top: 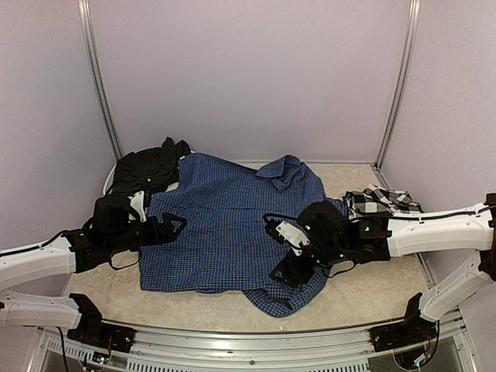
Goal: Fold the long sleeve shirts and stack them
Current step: Pick up the sleeve from the center of the board.
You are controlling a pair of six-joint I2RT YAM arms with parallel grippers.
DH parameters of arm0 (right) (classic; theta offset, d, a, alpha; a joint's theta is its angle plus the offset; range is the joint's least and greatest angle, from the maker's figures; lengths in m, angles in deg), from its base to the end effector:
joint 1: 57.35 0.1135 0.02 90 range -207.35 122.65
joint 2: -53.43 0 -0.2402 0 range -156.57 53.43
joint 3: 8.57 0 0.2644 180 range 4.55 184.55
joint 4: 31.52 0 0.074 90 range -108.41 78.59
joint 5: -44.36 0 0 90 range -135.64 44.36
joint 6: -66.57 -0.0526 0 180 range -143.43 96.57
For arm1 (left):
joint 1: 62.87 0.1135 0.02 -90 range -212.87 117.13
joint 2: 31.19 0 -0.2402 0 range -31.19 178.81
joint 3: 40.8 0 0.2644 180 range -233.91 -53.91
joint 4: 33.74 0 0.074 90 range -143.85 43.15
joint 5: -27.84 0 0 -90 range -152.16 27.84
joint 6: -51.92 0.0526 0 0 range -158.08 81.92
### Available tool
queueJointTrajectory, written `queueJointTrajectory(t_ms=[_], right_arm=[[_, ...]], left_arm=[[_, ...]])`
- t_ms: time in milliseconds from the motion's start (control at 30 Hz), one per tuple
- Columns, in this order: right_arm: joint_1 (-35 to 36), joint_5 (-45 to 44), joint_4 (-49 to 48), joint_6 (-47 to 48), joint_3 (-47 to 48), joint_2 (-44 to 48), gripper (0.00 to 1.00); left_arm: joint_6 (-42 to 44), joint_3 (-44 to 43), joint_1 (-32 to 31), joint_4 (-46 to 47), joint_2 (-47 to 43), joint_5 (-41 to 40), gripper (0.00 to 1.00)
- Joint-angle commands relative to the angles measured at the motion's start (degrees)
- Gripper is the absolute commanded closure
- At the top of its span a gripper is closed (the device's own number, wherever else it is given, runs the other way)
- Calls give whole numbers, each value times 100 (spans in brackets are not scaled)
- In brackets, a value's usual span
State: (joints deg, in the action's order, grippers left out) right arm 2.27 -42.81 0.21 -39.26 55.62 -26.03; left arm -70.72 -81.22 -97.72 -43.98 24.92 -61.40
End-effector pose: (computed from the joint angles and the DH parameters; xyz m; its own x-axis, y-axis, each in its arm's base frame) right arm 0.1583 0.2752 0.1875 -0.5955 -0.4771 -0.6463 -0.7444 0.6301 0.2208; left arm 0.2084 -0.1460 0.1860 -0.6156 -0.2285 -0.7542 0.2958 0.8200 -0.4899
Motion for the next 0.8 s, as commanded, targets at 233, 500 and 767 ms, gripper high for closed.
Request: queueJointTrajectory(t_ms=[233,500,767], right_arm=[[1467,-611,115,-287,444,-1611,42],[1496,-713,17,-67,910,-2257,42],[1492,-898,214,27,1082,-2704,40]], left_arm=[[-229,-25,-323,-186,81,-395,4],[-193,27,-382,-261,-81,-551,4],[-54,25,-382,-270,-134,-649,3]])
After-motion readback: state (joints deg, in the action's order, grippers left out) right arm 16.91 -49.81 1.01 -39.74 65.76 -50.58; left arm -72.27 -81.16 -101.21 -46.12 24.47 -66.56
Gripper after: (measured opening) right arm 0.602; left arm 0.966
